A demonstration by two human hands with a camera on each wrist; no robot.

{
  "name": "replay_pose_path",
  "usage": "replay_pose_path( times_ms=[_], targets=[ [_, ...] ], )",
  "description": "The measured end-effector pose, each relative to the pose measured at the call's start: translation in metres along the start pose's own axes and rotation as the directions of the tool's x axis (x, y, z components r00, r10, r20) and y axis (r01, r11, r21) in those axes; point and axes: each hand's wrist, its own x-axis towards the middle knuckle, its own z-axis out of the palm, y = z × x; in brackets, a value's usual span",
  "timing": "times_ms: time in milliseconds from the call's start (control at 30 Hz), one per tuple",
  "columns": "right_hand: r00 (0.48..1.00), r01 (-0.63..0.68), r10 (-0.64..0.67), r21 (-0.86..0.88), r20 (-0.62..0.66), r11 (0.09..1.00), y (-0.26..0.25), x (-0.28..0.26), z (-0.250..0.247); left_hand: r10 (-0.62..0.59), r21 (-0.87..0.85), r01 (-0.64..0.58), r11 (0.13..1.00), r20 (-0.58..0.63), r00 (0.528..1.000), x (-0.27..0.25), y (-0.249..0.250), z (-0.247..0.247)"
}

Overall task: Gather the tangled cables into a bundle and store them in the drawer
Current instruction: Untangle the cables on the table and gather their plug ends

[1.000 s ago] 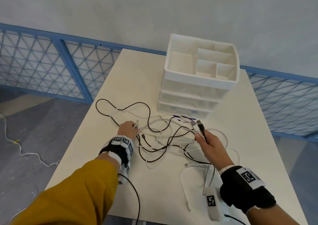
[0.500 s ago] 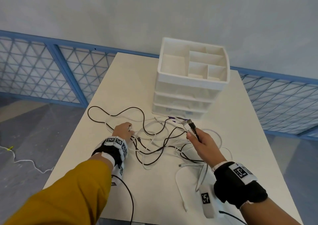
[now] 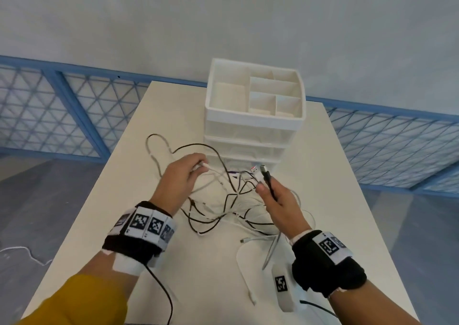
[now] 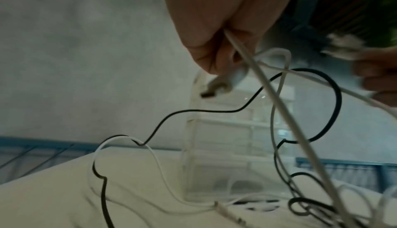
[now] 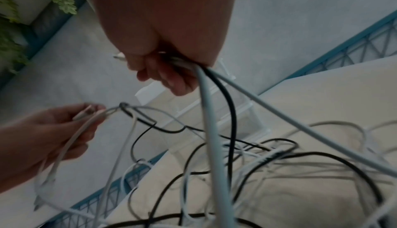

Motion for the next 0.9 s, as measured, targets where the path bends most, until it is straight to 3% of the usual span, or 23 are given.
replay_pose_path(
  times_ms=[100,167,433,567,700,767,900],
  targets=[
    [0.993,0.112,-0.112,0.008,-0.048,0.994,-0.015,0.005,0.004,0.134,-0.036,-0.132,0.991,0.077,0.988,-0.003,0.035,0.011],
    [0.989,0.150,-0.149,0.033,-0.020,0.988,-0.023,0.010,0.009,0.163,-0.086,-0.157,0.984,0.067,0.984,0.001,0.047,0.018],
    [0.990,0.141,-0.141,-0.053,0.009,0.989,-0.036,0.032,0.003,0.035,-0.115,-0.032,0.993,0.027,0.999,0.011,0.046,0.005],
    [0.947,0.295,-0.305,-0.103,-0.102,0.950,-0.047,0.030,0.008,0.114,0.005,-0.115,0.993,0.020,0.993,0.014,0.050,0.004],
    [0.929,0.325,-0.345,-0.152,-0.132,0.933,-0.050,0.032,0.011,0.035,-0.071,-0.040,0.997,-0.060,0.998,0.015,0.052,0.001],
    [0.893,0.380,-0.421,-0.232,-0.161,0.895,-0.051,0.031,0.011,0.006,-0.080,-0.013,0.997,-0.077,0.997,0.016,0.053,-0.001],
    [0.906,0.421,-0.420,-0.204,0.052,0.884,-0.055,0.030,0.015,-0.039,-0.023,0.039,0.999,-0.013,0.999,0.018,0.056,0.002]
  ],
)
